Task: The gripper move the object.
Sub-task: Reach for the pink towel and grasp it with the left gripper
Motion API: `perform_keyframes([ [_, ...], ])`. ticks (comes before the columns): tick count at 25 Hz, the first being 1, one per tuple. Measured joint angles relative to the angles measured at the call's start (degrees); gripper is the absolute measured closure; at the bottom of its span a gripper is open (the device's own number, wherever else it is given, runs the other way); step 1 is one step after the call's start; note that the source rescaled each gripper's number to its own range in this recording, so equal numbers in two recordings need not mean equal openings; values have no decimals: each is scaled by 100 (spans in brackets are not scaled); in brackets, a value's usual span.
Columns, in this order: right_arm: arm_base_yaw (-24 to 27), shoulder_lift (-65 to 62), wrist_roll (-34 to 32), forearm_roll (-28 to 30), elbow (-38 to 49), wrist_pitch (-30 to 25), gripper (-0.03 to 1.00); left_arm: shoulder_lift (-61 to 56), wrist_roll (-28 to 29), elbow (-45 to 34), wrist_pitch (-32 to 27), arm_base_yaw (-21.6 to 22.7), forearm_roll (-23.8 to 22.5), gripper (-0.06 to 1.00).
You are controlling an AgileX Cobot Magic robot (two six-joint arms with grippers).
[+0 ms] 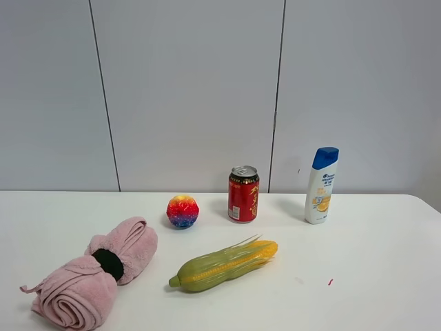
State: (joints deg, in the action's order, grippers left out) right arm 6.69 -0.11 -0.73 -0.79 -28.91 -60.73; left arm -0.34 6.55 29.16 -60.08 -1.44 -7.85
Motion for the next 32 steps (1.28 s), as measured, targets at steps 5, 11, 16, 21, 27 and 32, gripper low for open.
perform_keyframes([
  [5,0,0,0,0,0,0,-3,0,0,0,0,0,0,-6],
  [11,0,0,0,0,0,0,-3,0,0,0,0,0,0,-6],
  [16,0,0,0,0,0,0,-3,0,0,0,0,0,0,-6],
  [21,0,0,0,0,0,0,-3,0,0,0,0,0,0,-6],
  [27,0,0,0,0,0,0,-3,0,0,0,0,0,49,-6],
  [32,0,0,0,0,0,0,-3,51,0,215,336,0,400,-6],
])
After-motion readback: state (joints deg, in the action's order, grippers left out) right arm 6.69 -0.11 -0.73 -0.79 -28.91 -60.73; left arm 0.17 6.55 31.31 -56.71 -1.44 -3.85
